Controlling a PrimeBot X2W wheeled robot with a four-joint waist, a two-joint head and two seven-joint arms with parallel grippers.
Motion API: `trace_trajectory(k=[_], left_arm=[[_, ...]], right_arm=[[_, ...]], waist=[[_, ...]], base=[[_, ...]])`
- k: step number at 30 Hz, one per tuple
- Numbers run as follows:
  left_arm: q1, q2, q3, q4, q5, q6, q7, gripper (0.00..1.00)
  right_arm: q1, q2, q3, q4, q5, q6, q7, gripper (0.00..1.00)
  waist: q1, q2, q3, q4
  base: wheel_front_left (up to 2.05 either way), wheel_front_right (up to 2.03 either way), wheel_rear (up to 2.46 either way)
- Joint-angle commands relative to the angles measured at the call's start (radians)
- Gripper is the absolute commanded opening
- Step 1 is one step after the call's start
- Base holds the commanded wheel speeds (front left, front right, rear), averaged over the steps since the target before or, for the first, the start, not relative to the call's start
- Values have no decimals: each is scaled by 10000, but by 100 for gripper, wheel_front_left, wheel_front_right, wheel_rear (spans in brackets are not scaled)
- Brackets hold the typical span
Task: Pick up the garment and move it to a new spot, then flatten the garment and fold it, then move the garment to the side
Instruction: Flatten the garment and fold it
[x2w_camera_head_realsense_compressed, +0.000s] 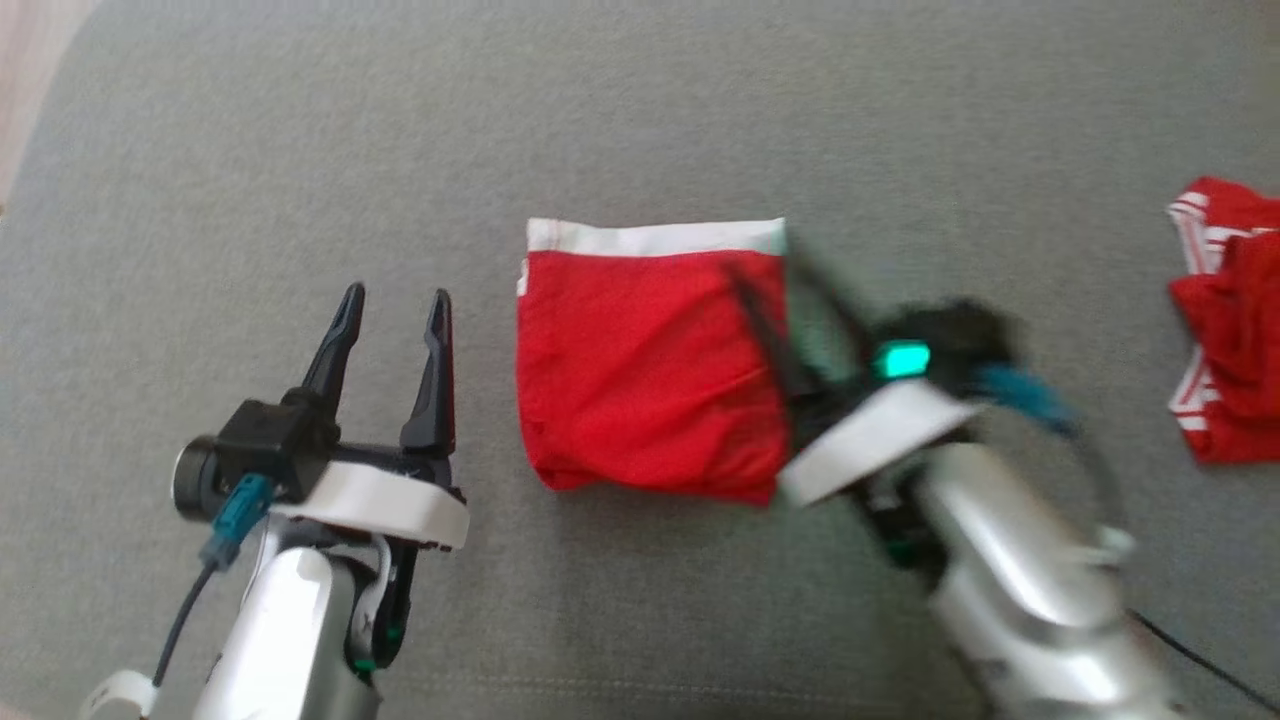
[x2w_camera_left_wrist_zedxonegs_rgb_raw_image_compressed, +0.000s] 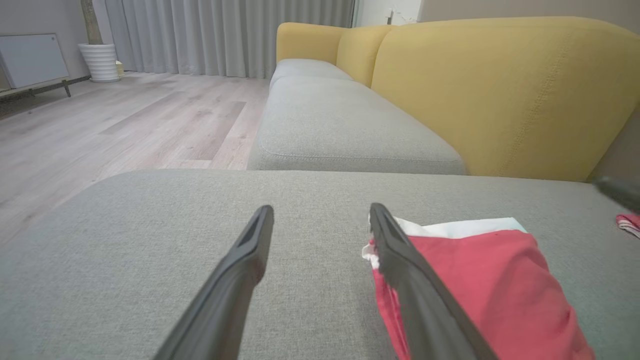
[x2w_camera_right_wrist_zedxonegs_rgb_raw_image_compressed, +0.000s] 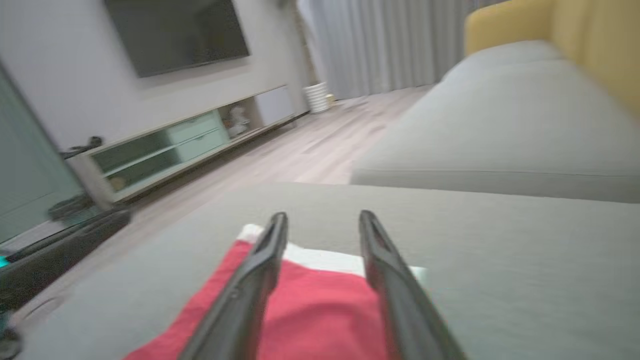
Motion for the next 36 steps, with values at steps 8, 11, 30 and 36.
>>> trace_trajectory(k=[8, 11, 30, 36], left_arm=[[152, 441, 419, -431, 165, 168, -43, 100], [288, 540, 400, -485, 191, 188, -17, 100], [1522, 736, 218, -892, 11, 382, 268, 100], [1772, 771, 111, -915, -13, 413, 331, 100]], right_arm=[[2301, 201, -4159, -2363, -1711, 67, 447, 100], [2982, 284, -4923, -3161, -2088, 67, 863, 100], [5697, 452, -5755, -5686, -2447, 67, 2334, 100], [6009, 453, -5802, -5804, -2381, 67, 2401, 100]], waist=[[0, 0, -626, -611], [0, 0, -782, -682], [0, 0, -1809, -816], [0, 0, -2079, -824]], base=[[0, 0, 0], [0, 0, 0], [0, 0, 0], [0, 0, 0]])
